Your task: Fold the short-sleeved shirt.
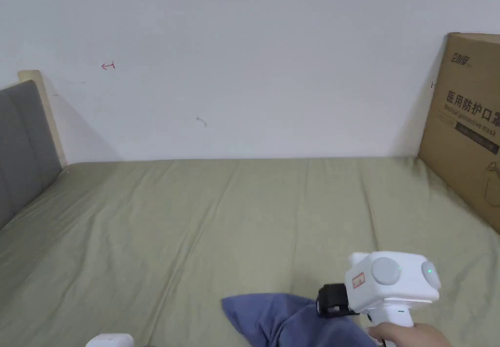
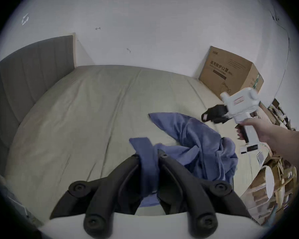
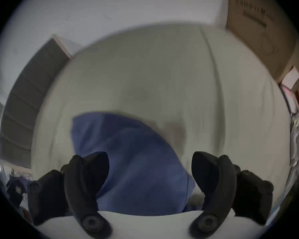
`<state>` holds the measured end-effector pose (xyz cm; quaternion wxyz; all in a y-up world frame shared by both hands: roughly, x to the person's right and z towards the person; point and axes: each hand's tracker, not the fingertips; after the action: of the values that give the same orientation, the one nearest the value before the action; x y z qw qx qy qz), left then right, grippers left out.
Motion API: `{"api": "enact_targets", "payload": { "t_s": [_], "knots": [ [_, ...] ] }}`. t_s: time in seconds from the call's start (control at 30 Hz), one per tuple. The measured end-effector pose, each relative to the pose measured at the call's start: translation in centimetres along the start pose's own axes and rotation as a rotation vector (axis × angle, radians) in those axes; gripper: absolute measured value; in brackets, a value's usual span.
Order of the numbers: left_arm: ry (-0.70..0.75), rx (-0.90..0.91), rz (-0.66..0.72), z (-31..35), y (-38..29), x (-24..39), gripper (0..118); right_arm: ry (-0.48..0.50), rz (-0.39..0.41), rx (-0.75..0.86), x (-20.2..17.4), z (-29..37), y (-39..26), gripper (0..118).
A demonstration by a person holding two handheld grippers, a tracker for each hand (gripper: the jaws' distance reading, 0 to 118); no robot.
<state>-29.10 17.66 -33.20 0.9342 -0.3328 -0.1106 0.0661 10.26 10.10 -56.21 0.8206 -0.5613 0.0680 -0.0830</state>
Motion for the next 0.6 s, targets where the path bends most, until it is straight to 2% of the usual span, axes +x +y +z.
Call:
{"api": "enact_targets", "payload": {
  "t_s": [0.07,0.1,0.13,0.17,0.2,0.23,0.27,0.3,0.33,0.4,0.53,0.6],
  "knots": [
    [-0.006,-0.011,0.03,0.3,-0.1,-1.0,10,-0.108,-0.028,-0.078,0.8,-2.6,-0.4,100],
    [-0.002,-0.019,0.041,0.2,0.0,-1.3,10,-0.146,-0.03,-0.111,1.1,-3.6,-0.9,93],
    [0.01,-0.024,0.052,0.3,0.0,-1.8,10,-0.138,-0.009,-0.121,1.3,-4.0,-1.8,85],
    [0.024,-0.03,0.061,0.4,0.0,-2.2,10,-0.16,0.06,-0.07,0.7,-3.4,-2.2,80],
    [0.034,-0.032,0.066,0.5,0.0,-2.6,10,-0.136,0.152,-0.015,-0.2,-2.0,-2.5,49],
    [0.036,-0.031,0.076,0.5,0.1,-3.0,10,-0.112,0.221,-0.041,-0.9,-1.0,-2.8,17],
    [0.037,-0.025,0.098,0.7,0.1,-3.4,10,-0.118,0.274,-0.045,-1.3,0.1,-3.3,5],
    [0.041,-0.01,0.132,1.1,0.1,-3.8,10,-0.097,0.281,-0.028,-1.2,1.7,-3.6,5],
    [0.036,0.014,0.166,1.6,0.3,-4.2,10,-0.029,0.272,-0.005,-1.0,3.4,-3.6,5],
    [0.021,0.032,0.185,2.7,1.1,-4.7,10,0.047,0.207,0.087,-0.3,7.5,-3.8,5],
    [0.054,0.106,0.147,5.6,4.3,-6.2,10,0.082,0.122,0.278,2.0,17.2,-3.9,5],
    [0.114,0.142,0.059,6.5,6.7,-6.7,10,0.059,0.086,0.34,3.3,21.3,-3.2,5]
  ]
}}
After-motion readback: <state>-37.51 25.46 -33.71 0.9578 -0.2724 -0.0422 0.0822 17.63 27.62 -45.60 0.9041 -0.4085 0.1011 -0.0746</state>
